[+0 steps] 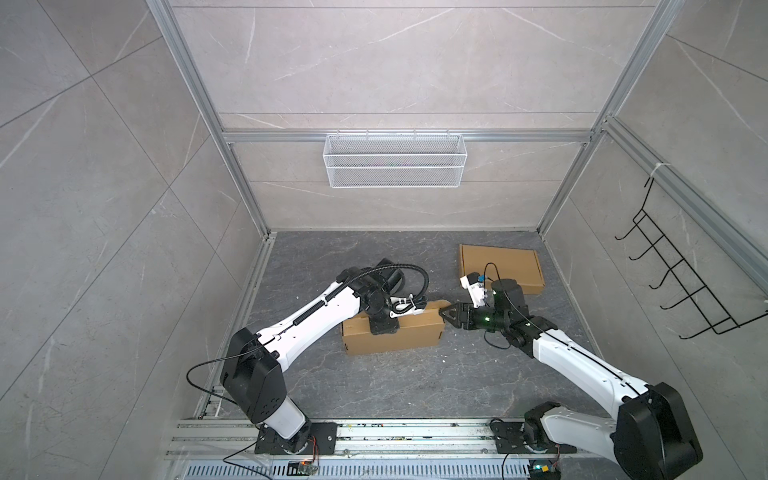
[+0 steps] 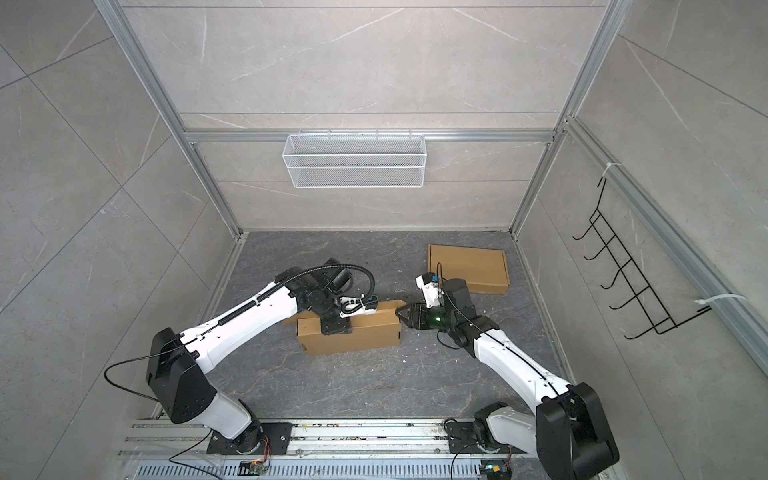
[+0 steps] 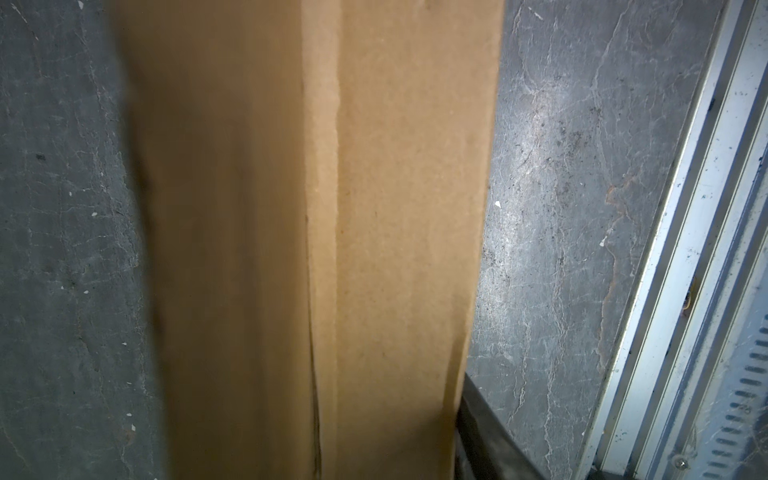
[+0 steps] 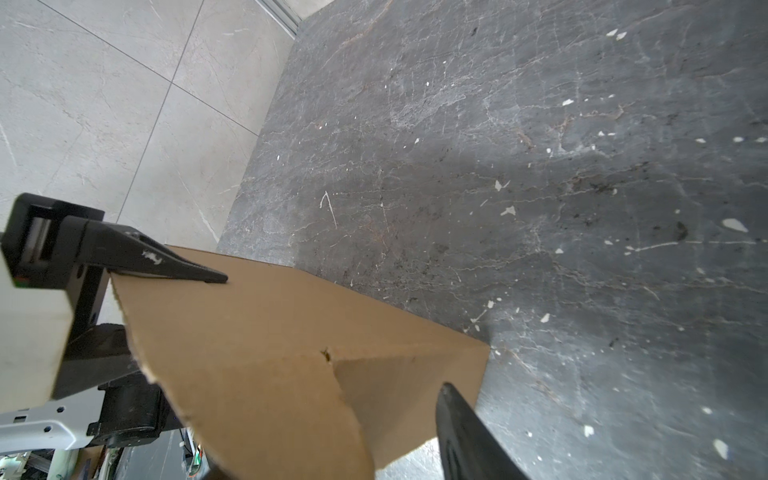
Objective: Fold the paper box
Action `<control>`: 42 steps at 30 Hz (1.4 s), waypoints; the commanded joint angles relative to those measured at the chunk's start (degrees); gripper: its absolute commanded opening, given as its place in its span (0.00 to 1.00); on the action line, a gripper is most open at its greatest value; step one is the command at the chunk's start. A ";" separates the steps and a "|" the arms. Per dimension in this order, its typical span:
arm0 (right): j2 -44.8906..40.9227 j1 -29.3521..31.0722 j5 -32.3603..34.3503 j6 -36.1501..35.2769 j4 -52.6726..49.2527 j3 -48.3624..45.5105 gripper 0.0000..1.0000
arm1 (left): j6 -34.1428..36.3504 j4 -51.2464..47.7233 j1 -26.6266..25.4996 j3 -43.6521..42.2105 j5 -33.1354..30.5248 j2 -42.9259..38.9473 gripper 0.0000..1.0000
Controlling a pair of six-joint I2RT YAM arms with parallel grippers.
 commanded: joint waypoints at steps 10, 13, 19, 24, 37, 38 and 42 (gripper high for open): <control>-3.49 -0.61 1.08 -7.12 -16.09 9.76 0.68 | 0.50 1.29 0.00 -0.58 0.56 1.22 0.42; -1.65 -0.60 -1.79 -3.97 -14.76 9.52 0.67 | 0.55 1.49 0.00 -0.95 0.48 0.97 0.42; 0.17 -0.26 -2.56 -1.53 -10.85 6.59 0.63 | 0.34 1.76 0.00 -1.04 0.37 1.13 0.42; 2.51 -0.08 2.64 -4.10 -14.73 5.60 0.59 | 0.47 1.93 -0.04 -1.12 0.14 1.35 0.42; -2.18 -1.22 3.29 -16.22 -26.57 16.65 0.65 | 0.92 2.04 0.00 -0.42 -0.26 2.12 0.42; -1.65 -1.22 5.16 -19.57 -29.50 18.85 0.65 | 0.92 2.19 0.00 -0.57 -0.29 1.97 0.42; 0.86 -1.23 10.27 -28.59 -38.64 26.26 0.62 | 1.00 2.53 -0.08 -0.76 -0.63 2.06 0.42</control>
